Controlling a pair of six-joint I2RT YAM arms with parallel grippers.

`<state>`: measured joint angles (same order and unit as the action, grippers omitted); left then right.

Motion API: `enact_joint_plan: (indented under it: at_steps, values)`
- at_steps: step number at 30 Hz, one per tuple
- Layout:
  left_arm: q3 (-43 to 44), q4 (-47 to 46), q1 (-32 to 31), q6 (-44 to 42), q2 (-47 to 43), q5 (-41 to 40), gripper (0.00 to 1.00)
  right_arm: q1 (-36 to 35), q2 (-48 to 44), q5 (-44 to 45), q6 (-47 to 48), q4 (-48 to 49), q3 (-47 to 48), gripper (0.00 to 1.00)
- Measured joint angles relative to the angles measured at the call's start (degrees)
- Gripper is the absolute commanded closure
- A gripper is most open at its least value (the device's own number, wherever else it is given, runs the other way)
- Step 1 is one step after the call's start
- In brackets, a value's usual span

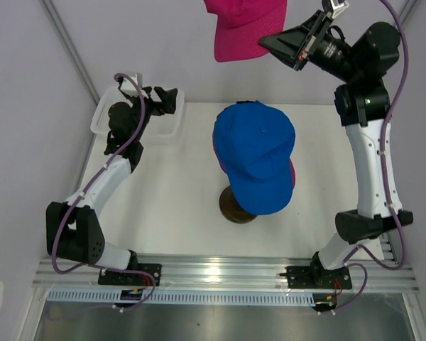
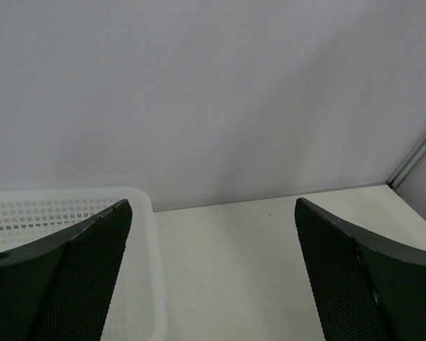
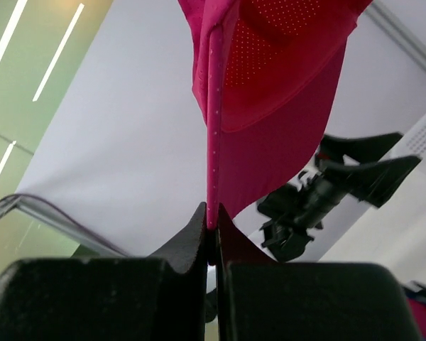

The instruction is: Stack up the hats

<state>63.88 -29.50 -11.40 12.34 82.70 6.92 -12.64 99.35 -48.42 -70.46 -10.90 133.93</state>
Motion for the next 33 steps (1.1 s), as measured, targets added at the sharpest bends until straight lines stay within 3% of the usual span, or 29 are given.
enact_joint_plan:
  at_steps: [8,19,25,33]
  values:
    - [-0.79,-0.52,1.2,1.29,-3.37,1.49,0.03,-6.32,-14.56,-1.62,0.42,-1.9,-14.58,1.0]
    - [-3.56,-0.72,1.2,1.29,-7.89,4.55,0.04,-4.92,-16.13,-7.5,4.68,-13.25,-28.94,1.0]
    - [-3.54,-1.75,1.2,3.65,-7.96,7.13,0.04,-4.63,-17.42,-10.29,2.73,-13.18,-30.38,1.0]
    - [-3.56,-6.25,1.2,10.16,-4.57,9.81,0.05,-4.66,-24.94,-12.7,-7.8,-4.15,-34.53,1.0]
